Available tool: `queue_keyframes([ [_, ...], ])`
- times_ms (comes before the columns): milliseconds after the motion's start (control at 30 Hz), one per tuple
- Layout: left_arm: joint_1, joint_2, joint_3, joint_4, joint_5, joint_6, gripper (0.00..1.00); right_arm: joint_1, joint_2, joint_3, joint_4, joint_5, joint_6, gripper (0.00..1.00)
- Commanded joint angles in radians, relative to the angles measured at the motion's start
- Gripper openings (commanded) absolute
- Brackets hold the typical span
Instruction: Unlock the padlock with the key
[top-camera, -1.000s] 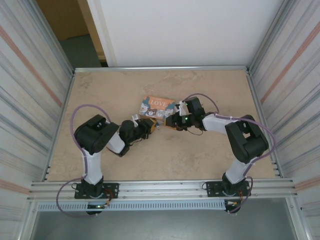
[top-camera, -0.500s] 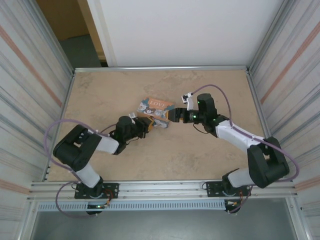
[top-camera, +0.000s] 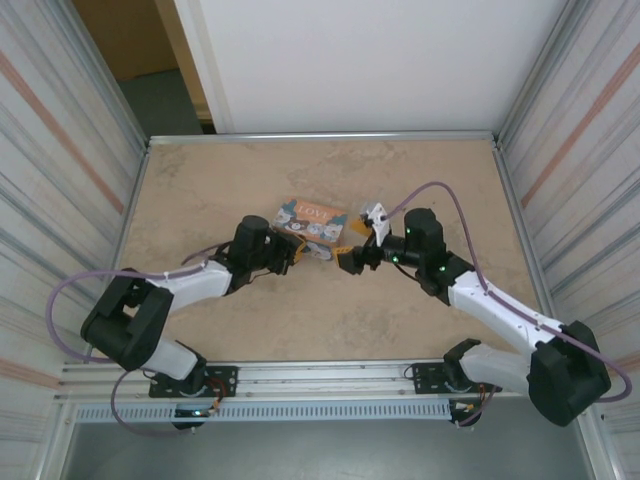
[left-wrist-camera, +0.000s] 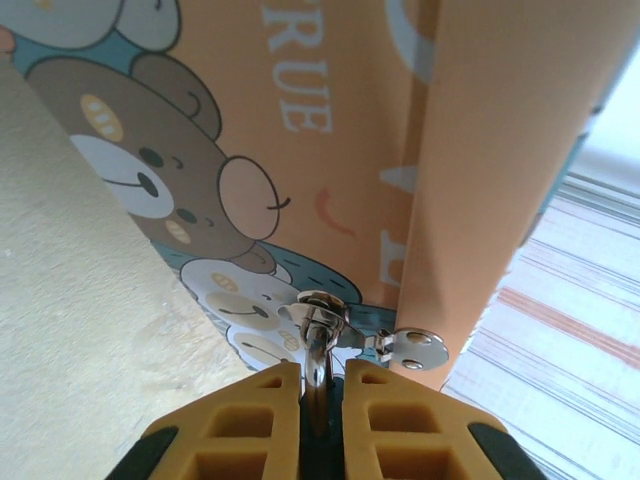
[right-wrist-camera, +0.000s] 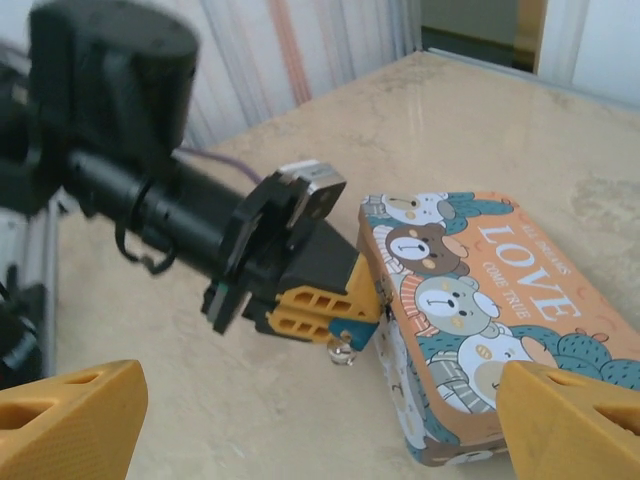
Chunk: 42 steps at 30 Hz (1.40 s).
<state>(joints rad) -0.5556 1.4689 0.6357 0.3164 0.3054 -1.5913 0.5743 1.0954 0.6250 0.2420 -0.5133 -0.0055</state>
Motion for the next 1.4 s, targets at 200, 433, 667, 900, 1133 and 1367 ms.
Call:
queue_keyframes([
  [200, 0.005, -0.016, 0.1, -0.189, 0.056, 0.011, 0.0, 0.085, -0.017, -0.013, -0.097, 0.204, -0.462, 0.88],
  [433, 0.005, -0.028, 0.154, -0.327, 0.049, -0.011, 0.0, 0.195, 0.065, 0.019, -0.096, 0.373, -0.616, 0.84],
  [667, 0.002, -0.041, 0.209, -0.48, 0.031, -0.02, 0.0, 0.258, 0.187, 0.093, -0.097, 0.41, -0.663, 0.71],
  [900, 0.0, -0.039, 0.229, -0.525, 0.026, -0.025, 0.0, 0.308, 0.301, 0.131, -0.034, 0.413, -0.635, 0.57],
  [1133, 0.0, -0.029, 0.227, -0.513, 0.035, -0.025, 0.0, 0.33, 0.376, 0.148, 0.019, 0.439, -0.598, 0.44],
  [1367, -0.005, -0.016, 0.233, -0.508, 0.038, -0.025, 0.0, 0.336, 0.417, 0.154, 0.036, 0.455, -0.579, 0.33],
])
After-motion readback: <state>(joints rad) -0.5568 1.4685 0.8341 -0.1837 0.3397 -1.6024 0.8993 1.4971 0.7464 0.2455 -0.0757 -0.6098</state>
